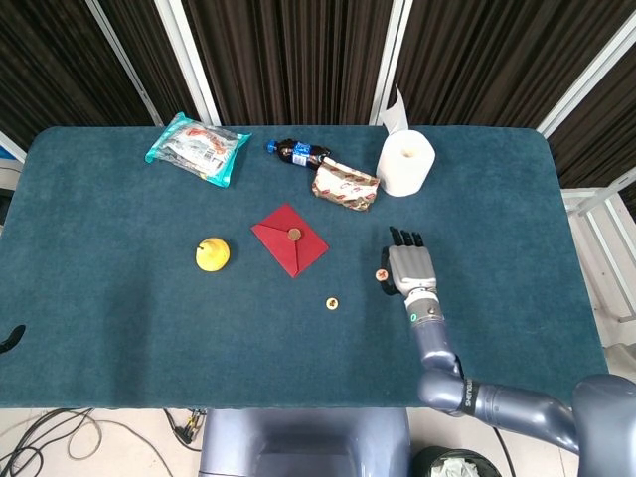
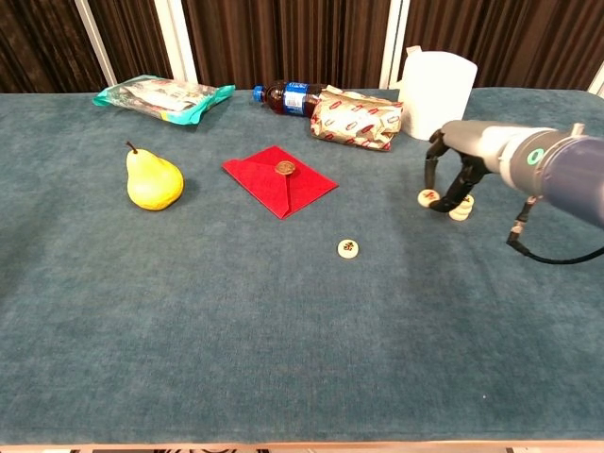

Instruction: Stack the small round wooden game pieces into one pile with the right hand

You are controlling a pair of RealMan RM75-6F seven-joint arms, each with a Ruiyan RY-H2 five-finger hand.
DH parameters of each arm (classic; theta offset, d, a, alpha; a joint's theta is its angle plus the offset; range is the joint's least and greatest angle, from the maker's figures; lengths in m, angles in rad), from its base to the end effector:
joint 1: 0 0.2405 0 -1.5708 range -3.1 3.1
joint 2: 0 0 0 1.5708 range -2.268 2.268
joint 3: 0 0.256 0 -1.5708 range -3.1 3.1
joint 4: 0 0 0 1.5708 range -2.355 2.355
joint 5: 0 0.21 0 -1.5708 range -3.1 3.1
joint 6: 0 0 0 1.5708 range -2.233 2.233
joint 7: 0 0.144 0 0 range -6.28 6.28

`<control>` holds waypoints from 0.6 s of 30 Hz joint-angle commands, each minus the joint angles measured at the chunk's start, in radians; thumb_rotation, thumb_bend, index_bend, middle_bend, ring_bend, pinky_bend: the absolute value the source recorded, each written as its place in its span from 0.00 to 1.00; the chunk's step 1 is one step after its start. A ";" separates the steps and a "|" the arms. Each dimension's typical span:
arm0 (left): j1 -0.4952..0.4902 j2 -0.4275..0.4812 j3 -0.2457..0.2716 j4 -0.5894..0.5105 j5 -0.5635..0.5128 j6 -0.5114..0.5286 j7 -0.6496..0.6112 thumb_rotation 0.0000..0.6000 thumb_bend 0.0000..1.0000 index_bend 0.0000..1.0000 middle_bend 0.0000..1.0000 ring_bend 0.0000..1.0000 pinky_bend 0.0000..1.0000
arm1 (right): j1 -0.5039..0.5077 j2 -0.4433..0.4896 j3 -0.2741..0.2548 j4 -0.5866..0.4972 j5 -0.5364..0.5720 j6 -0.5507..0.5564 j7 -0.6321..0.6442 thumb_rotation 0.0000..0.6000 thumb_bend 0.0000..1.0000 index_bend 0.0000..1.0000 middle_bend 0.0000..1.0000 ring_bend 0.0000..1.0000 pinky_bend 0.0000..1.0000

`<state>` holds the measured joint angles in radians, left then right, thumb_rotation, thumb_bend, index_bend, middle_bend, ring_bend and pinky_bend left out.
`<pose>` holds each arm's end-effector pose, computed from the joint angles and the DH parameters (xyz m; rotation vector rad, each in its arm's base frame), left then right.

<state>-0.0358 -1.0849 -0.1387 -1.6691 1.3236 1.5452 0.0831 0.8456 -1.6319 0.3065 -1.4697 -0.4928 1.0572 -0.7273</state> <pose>-0.3235 0.1798 0.1944 -1.1495 -0.8547 -0.8269 -0.1485 -0.3748 -0.0209 1.5746 -1.1450 0.6475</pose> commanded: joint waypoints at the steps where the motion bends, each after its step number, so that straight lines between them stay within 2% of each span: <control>1: 0.000 -0.001 0.000 -0.001 0.000 0.000 0.001 1.00 0.16 0.11 0.00 0.00 0.00 | -0.003 0.022 -0.005 -0.005 0.020 -0.012 -0.007 1.00 0.41 0.54 0.00 0.00 0.00; 18: 0.000 -0.003 0.000 -0.001 0.000 0.003 0.008 1.00 0.16 0.11 0.00 0.00 0.00 | 0.004 0.059 -0.006 0.037 0.077 -0.053 0.021 1.00 0.41 0.54 0.00 0.00 0.00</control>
<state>-0.0360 -1.0881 -0.1388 -1.6707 1.3235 1.5480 0.0912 0.8482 -1.5736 0.3003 -1.4354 -0.4179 1.0059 -0.7070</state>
